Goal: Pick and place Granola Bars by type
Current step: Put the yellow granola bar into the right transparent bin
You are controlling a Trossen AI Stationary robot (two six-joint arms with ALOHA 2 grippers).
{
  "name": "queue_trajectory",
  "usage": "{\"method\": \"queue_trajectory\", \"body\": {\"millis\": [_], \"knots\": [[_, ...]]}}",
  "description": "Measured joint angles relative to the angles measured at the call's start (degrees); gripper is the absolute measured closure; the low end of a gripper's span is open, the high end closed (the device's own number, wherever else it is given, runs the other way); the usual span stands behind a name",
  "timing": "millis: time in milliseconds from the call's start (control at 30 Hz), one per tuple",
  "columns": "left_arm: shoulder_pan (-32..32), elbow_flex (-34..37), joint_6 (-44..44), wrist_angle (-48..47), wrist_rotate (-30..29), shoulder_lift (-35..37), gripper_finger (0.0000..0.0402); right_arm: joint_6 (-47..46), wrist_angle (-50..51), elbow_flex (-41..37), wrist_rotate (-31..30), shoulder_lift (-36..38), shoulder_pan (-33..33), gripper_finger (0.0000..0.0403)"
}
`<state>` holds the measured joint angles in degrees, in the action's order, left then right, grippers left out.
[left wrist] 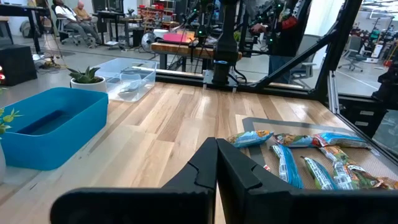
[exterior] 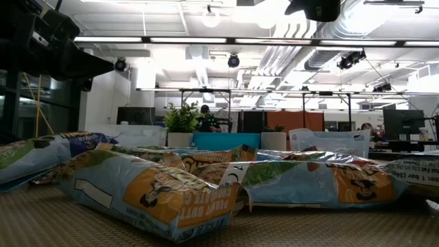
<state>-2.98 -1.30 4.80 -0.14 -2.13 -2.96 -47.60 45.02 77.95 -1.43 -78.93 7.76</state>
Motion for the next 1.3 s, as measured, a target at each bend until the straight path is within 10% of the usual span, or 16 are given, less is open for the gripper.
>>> {"method": "queue_trajectory", "body": {"millis": [600, 1300], "knots": [[0.01, 0.0, 0.0, 0.0, 0.0, 0.0, 0.04, -18.23, -3.38, -0.07, -1.25, -29.79, 4.25, 0.0217], [0.01, 0.0, 0.0, 0.0, 0.0, 0.0, 0.04, -16.46, -0.41, -0.07, -9.02, -31.59, 3.34, 0.02]]}}
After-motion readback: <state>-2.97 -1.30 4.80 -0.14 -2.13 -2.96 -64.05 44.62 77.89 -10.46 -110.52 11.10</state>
